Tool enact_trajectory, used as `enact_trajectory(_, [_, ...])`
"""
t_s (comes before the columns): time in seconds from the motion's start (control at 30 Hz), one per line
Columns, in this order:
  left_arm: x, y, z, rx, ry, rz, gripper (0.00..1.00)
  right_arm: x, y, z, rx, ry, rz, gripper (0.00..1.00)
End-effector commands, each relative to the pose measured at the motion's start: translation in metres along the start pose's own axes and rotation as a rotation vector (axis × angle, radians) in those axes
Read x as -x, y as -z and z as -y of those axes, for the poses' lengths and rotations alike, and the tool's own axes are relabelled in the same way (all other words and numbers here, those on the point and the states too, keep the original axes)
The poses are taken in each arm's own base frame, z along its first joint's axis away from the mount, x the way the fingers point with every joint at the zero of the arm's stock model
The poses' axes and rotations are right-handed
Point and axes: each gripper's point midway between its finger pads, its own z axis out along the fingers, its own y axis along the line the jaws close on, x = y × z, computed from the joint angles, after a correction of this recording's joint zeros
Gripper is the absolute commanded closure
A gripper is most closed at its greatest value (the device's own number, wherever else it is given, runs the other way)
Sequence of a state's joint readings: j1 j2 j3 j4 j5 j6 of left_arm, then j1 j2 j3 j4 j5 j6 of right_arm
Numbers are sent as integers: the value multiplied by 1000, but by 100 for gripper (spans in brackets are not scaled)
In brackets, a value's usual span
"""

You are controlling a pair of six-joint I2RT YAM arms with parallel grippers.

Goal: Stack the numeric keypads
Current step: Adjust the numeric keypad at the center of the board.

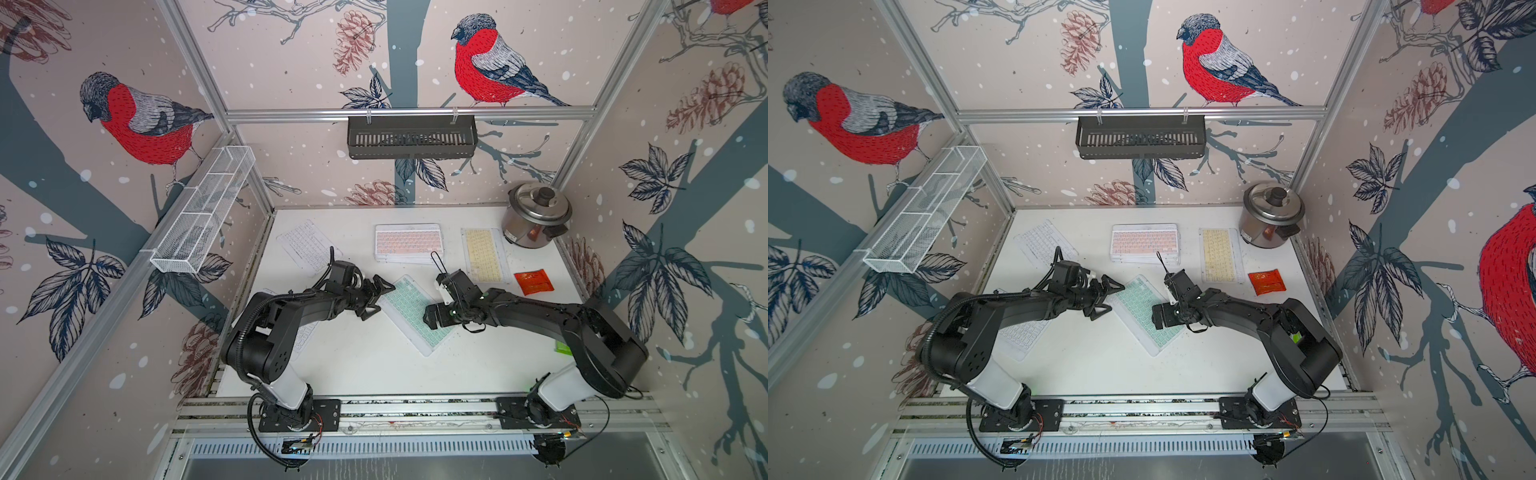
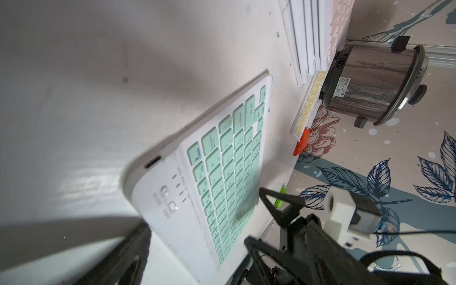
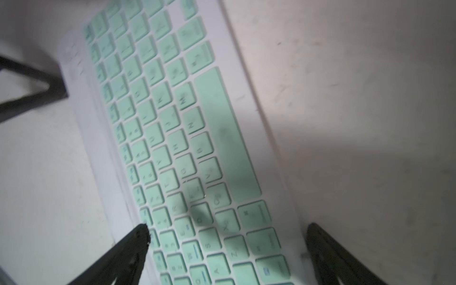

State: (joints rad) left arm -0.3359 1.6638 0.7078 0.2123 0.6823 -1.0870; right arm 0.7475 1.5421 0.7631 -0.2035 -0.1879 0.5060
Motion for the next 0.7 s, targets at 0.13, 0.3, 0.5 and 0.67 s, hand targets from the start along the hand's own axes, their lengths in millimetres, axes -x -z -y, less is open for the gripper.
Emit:
enact_trajectory(0.13, [6, -34, 26, 3, -90, -75, 3, 0, 8, -47, 228, -65, -16, 0])
enact_trajectory(0.3, [16, -10, 46, 23, -184, -68, 4, 43, 42, 3, 138, -111, 115, 0])
enact_trajectory(0.5, [4, 37, 41, 76, -210, -25, 3, 106, 56, 51, 54, -109, 215, 0])
enact_trajectory(0.67, [-37, 46, 6, 35, -96, -28, 3, 139, 40, 62, 11, -61, 236, 0])
